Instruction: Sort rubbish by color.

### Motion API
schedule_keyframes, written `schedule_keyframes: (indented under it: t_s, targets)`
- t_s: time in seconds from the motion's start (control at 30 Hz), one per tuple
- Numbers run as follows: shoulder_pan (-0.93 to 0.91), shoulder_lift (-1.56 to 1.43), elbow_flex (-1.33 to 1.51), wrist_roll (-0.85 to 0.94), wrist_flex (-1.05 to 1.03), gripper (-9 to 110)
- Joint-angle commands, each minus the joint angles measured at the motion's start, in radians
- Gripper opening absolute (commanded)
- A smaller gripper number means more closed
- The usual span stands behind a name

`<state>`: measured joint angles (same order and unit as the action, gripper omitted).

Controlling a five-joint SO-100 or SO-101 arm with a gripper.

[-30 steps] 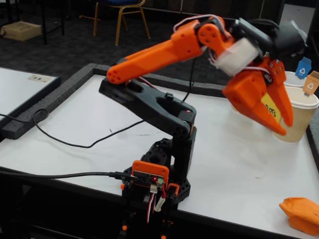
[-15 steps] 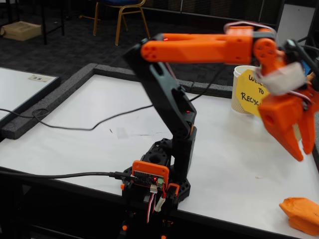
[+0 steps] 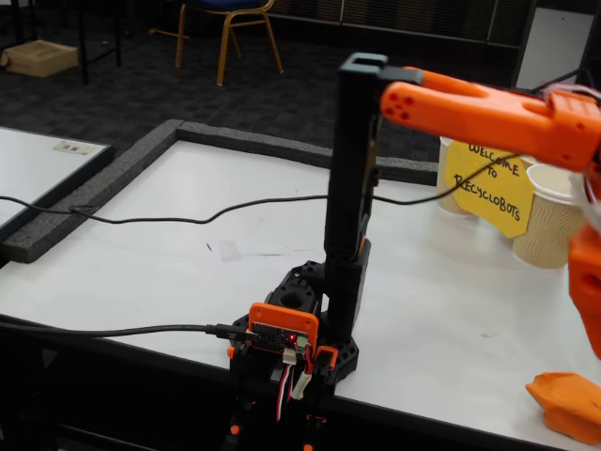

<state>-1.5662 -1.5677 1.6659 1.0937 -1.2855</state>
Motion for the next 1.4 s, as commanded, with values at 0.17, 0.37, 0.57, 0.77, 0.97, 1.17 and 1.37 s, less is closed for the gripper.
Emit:
schedule_keyframes:
  t_s: [0.17,0.37,0.57,0.77,0.97,1.17,1.37]
  targets:
    - [-0.032,-0.018,-0.141,0.169,0.002,0]
    - [-0.032,-0.018,-0.17,0.225,-0.026,7]
    - [-0.026,0.044,-0.225,0.23,-0.025,10]
    - [-0.029,0.16,-0.253,0.278,-0.014,16]
    - [-0.029,0.23,-0.235,0.278,-0.005,18]
    - [-0.029,0.232,-0.261,0.27,0.067,18]
    - [-0.025,0.227,-0.359,0.212,0.064,11]
